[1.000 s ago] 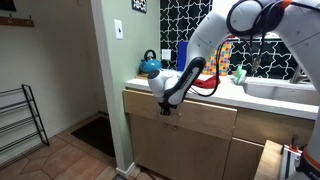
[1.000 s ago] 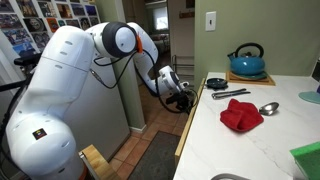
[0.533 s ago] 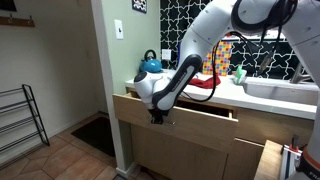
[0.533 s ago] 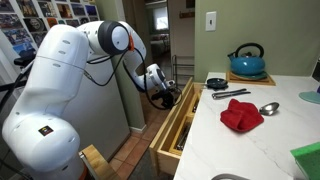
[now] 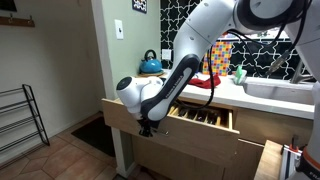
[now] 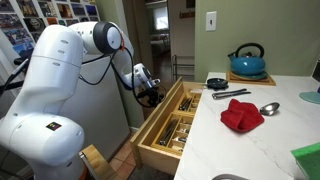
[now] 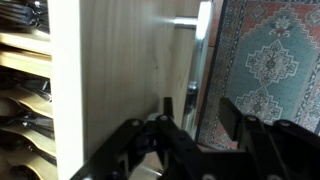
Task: Open the left drawer fully
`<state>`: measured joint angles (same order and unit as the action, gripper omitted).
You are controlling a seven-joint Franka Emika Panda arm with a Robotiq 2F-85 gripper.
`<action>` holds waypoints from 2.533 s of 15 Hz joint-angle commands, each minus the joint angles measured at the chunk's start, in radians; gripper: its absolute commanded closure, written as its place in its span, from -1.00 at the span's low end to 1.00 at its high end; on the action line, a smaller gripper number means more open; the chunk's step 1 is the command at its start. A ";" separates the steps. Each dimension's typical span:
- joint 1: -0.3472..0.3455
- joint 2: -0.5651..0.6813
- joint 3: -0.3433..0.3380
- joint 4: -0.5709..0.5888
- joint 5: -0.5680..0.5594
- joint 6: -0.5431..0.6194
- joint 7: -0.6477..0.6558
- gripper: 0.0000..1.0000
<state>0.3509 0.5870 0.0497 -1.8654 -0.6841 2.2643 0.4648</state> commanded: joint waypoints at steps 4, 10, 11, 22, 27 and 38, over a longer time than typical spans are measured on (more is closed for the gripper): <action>0.055 -0.123 -0.009 -0.044 -0.022 -0.117 0.056 -1.00; 0.028 -0.266 0.040 -0.055 0.025 -0.224 0.025 -1.00; 0.015 -0.289 0.045 -0.056 0.034 -0.227 0.021 -1.00; -0.208 -0.322 0.006 -0.073 0.377 -0.078 -0.119 0.61; -0.237 -0.270 -0.002 -0.087 0.443 0.001 -0.205 1.00; -0.229 -0.194 0.021 -0.097 0.474 0.155 -0.337 1.00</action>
<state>0.1188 0.4014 0.0602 -1.9431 -0.2527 2.3880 0.1863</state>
